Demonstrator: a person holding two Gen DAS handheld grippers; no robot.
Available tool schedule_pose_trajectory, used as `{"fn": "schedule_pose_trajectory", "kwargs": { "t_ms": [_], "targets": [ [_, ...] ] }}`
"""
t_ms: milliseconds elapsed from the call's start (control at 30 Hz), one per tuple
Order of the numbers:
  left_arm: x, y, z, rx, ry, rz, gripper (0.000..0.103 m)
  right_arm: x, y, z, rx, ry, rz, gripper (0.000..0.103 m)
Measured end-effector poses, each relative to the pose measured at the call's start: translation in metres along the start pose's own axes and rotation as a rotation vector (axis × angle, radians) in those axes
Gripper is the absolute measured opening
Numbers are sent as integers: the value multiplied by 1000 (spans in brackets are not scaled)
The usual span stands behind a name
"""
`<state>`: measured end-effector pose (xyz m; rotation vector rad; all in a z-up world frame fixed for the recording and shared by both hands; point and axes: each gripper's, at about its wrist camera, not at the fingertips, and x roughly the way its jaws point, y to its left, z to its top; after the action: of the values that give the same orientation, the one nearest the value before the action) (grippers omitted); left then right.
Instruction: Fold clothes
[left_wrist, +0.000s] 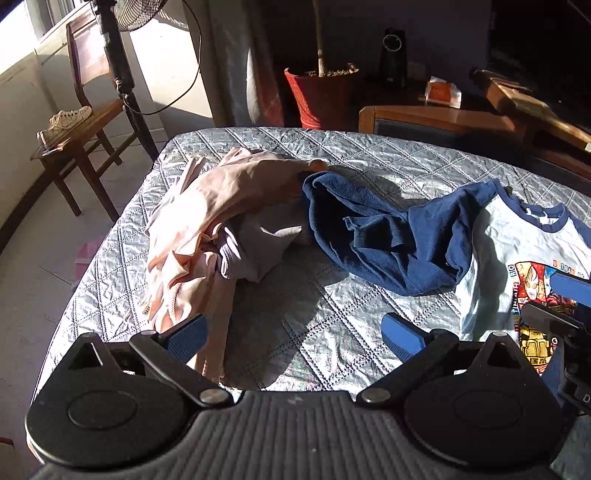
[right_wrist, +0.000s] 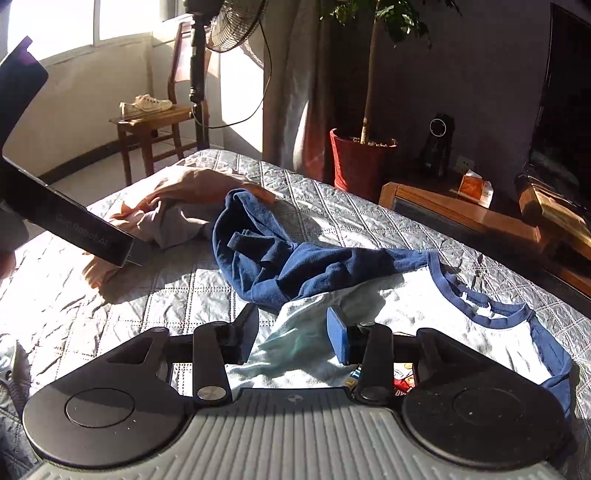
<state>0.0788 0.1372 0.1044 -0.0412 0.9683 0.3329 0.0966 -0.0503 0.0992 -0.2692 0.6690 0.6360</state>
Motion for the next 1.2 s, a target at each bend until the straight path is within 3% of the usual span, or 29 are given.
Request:
{"fn": "schedule_pose_trajectory", "kwargs": {
  "t_ms": [100, 267, 533, 600, 633, 667, 700, 800, 1033, 1200],
  "targets": [
    [1, 22, 3, -67, 4, 22, 100, 43, 13, 23, -78, 32, 12, 45],
    [4, 51, 4, -166, 15, 37, 100, 91, 50, 27, -149, 78, 59, 43],
    [4, 65, 0, -183, 16, 7, 100, 146, 62, 25, -167, 158, -30, 46],
    [4, 68, 0, -194, 16, 2, 100, 149, 60, 25, -163, 143, -34, 45],
    [4, 68, 0, -196, 15, -1, 100, 150, 60, 26, -165, 128, -37, 42],
    [4, 68, 0, -196, 15, -4, 100, 148, 57, 29, -144, 109, -29, 12],
    [5, 66, 0, -193, 17, -7, 100, 145, 54, 34, -118, 89, -17, 2],
    [4, 63, 0, -192, 18, -15, 100, 116, 42, 61, -77, -32, -11, 2],
    [2, 63, 3, -230, 17, -20, 100, -4, 9, 118, -158, -233, -45, 2],
    [1, 58, 3, -237, 22, -31, 100, -113, -7, 106, -143, -343, -106, 2]
  ]
}}
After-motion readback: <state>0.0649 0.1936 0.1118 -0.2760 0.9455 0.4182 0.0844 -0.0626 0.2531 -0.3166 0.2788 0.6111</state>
